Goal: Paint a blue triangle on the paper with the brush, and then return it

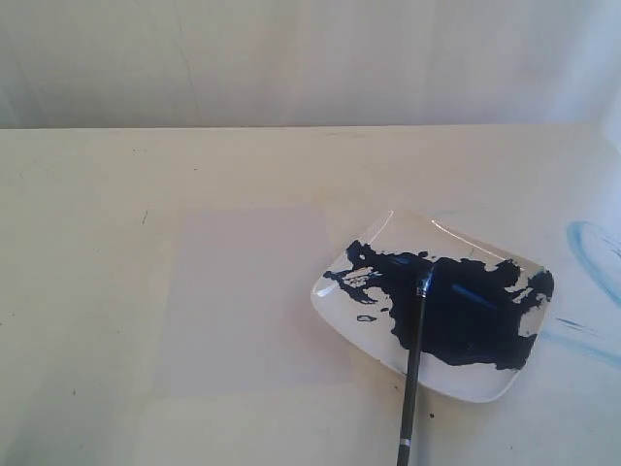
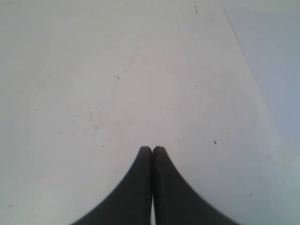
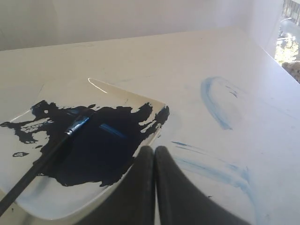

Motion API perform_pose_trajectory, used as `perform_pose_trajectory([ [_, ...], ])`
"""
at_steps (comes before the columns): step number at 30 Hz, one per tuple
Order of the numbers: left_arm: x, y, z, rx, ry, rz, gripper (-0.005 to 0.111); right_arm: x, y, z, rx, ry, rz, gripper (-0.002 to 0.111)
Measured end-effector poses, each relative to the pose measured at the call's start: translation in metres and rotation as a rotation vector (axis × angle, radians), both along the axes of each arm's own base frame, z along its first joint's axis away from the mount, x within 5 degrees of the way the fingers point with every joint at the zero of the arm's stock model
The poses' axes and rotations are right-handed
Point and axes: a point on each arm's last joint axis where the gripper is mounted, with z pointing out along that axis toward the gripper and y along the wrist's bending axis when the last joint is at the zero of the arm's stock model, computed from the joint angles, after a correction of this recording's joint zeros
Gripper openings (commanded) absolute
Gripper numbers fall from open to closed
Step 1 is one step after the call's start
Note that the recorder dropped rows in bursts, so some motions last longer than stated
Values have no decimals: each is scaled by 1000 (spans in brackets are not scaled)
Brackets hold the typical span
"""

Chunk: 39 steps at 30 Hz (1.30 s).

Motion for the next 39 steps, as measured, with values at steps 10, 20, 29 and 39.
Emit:
perform_pose_trajectory([
  [10,0,0,0,0,0,0,0,2,1,12,25,-133,5,0],
  [20,0,0,0,0,0,0,0,3,1,21,52,-233,9,0],
  [29,0,0,0,0,0,0,0,1,1,43,292,-426,8,0],
  [39,0,0,0,0,0,0,0,2,2,56,416,-147,-41,0],
])
